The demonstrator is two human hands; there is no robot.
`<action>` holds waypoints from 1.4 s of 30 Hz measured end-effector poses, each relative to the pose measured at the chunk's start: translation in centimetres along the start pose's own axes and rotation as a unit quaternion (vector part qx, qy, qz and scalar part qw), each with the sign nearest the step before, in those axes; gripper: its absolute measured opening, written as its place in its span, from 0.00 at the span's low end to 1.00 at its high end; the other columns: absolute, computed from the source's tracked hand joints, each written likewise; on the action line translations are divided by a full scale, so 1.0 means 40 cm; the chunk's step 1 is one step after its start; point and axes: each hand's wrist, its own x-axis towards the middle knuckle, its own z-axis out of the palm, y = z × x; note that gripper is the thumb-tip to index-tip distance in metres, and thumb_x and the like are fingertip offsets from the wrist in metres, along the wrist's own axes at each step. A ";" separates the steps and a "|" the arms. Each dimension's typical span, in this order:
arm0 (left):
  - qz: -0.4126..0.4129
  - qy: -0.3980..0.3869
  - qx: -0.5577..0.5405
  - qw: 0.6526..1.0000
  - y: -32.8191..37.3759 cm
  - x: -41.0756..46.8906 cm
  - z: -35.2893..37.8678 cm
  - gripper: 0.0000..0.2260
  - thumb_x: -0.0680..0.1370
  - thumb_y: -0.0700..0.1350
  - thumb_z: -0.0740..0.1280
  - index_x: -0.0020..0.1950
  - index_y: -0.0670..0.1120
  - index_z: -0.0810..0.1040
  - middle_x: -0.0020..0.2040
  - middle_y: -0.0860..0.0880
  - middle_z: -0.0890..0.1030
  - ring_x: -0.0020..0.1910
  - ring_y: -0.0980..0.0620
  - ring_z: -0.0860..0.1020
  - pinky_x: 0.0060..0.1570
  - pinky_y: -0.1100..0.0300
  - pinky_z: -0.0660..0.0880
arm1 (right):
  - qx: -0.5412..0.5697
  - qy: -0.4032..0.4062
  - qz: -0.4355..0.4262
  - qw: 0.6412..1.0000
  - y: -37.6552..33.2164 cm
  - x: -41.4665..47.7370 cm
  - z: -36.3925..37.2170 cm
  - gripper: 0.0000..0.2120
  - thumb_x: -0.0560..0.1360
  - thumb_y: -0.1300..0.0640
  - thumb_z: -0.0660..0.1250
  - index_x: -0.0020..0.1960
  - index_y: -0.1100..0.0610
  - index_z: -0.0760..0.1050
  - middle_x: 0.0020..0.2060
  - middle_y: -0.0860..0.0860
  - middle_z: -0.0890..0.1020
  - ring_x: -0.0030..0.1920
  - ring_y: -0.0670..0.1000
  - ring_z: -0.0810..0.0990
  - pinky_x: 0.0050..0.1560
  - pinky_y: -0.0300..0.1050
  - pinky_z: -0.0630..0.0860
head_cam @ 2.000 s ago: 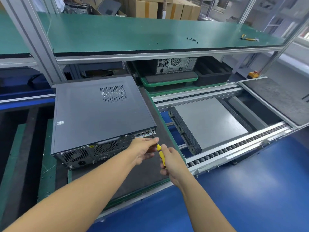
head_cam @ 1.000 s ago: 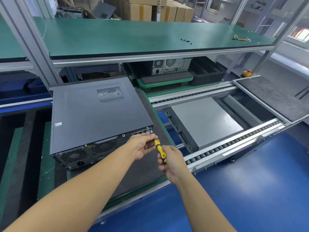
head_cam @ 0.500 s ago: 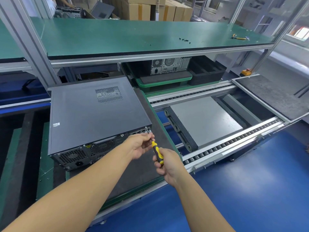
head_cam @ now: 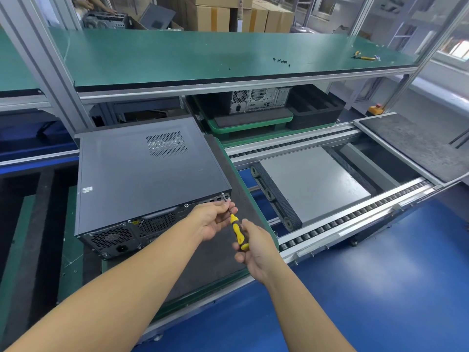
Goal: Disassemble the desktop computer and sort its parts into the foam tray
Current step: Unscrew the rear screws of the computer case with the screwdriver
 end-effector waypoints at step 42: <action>0.021 0.034 0.019 0.999 -0.003 0.005 -0.007 0.05 0.76 0.32 0.70 0.51 0.37 0.82 0.37 0.44 0.84 0.34 0.53 0.82 0.32 0.62 0.80 | -0.030 -0.026 0.036 0.999 0.007 0.016 0.001 0.15 0.81 0.50 0.60 0.50 0.59 0.80 0.28 0.51 0.75 0.24 0.46 0.68 0.22 0.38 0.61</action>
